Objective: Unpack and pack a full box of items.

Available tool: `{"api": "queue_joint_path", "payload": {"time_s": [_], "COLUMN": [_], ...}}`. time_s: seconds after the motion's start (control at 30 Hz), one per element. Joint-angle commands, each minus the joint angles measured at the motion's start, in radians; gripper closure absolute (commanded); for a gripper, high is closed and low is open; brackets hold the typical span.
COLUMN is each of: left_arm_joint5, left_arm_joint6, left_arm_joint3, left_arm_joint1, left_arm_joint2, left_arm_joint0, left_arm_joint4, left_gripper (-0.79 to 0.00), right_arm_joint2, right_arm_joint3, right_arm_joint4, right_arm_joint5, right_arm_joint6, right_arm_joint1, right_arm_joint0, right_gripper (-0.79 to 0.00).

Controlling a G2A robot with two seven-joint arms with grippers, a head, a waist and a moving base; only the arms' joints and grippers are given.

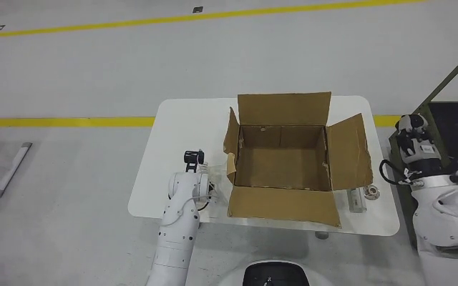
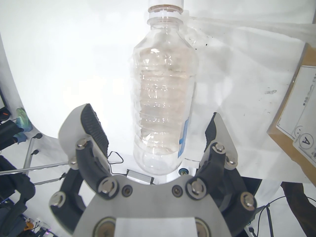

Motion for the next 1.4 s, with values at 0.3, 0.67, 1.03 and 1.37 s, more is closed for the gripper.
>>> {"api": "queue_joint_path", "payload": {"time_s": [0.3, 0.67, 1.03, 1.37], "left_arm_joint5": [0.006, 0.007, 0.018, 0.038], "left_arm_joint6": [0.033, 0.043, 0.028, -0.033], "left_arm_joint3": [0.093, 0.098, -0.006, -0.271], "left_arm_joint1": [-0.002, 0.001, 0.009, 0.019], "left_arm_joint2": [0.011, -0.003, -0.031, -0.091], "left_arm_joint0": [-0.029, -0.028, 0.004, 0.047], "left_arm_joint4": [-0.006, -0.023, -0.017, -0.045], "left_gripper": [-0.114, 0.000, 0.000, 0.000], "right_arm_joint2": [-0.015, -0.002, -0.046, -0.114], "right_arm_joint3": [0.001, 0.051, 0.178, 0.283], "right_arm_joint4": [0.031, 0.214, 0.257, 0.253], "right_arm_joint5": [-0.008, -0.006, 0.018, -0.005], "right_arm_joint6": [0.018, 0.164, 0.276, 0.298], "right_arm_joint1": [0.004, 0.011, 0.021, 0.026], "right_arm_joint0": [-0.006, 0.012, 0.084, 0.137], "right_gripper": [0.000, -0.785, -0.690, 0.000]}}
